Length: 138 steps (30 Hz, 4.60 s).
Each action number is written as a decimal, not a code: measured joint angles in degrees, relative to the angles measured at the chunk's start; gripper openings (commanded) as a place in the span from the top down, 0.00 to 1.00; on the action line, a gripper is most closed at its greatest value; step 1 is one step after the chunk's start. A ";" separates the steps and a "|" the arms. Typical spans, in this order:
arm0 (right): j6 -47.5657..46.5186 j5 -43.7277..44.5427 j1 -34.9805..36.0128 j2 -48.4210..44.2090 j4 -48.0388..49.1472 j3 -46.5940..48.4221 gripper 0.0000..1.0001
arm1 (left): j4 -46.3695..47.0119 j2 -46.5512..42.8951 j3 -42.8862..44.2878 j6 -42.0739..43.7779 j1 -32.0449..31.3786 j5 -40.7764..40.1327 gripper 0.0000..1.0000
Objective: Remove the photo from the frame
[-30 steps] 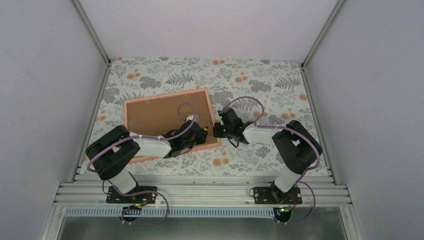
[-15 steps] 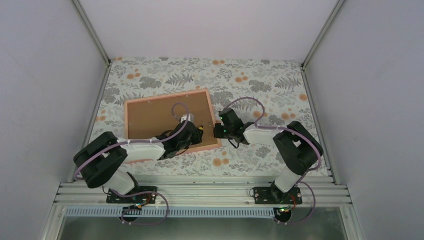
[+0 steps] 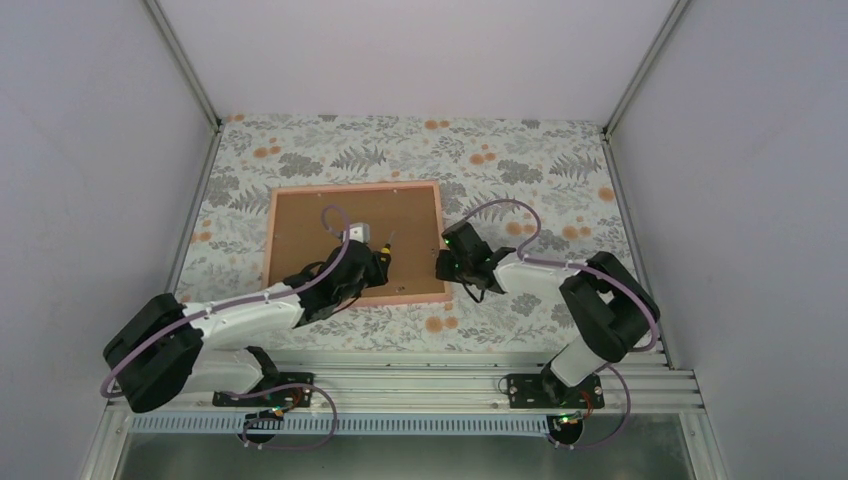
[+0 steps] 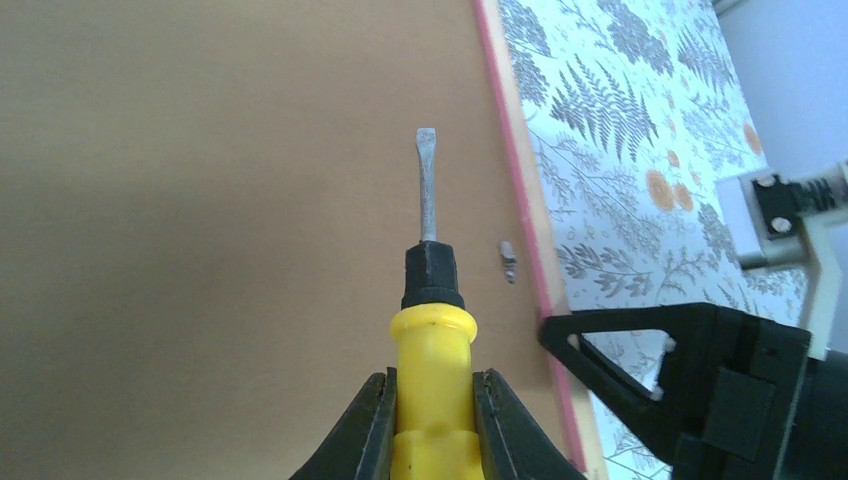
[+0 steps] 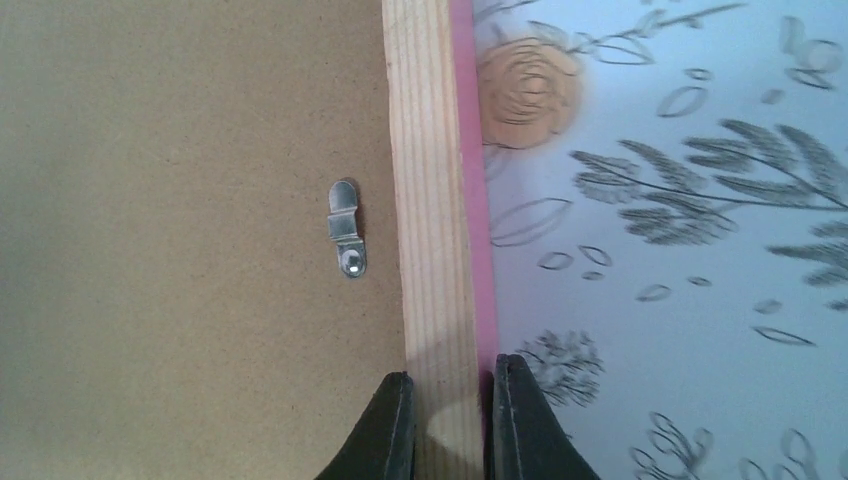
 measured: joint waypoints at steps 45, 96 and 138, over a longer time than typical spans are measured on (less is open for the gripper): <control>-0.07 -3.96 -1.25 -11.82 -10.10 -6.73 0.24 | -24.85 -28.33 -6.73 1.33 7.69 -6.10 0.98; -42.71 -8.81 -14.82 14.49 -14.19 32.17 0.03 | -19.06 -18.01 -4.15 14.10 9.92 0.42 0.98; -50.73 -16.94 -22.47 25.97 -11.50 34.71 0.85 | -13.25 -10.69 -2.38 17.59 11.50 12.09 0.98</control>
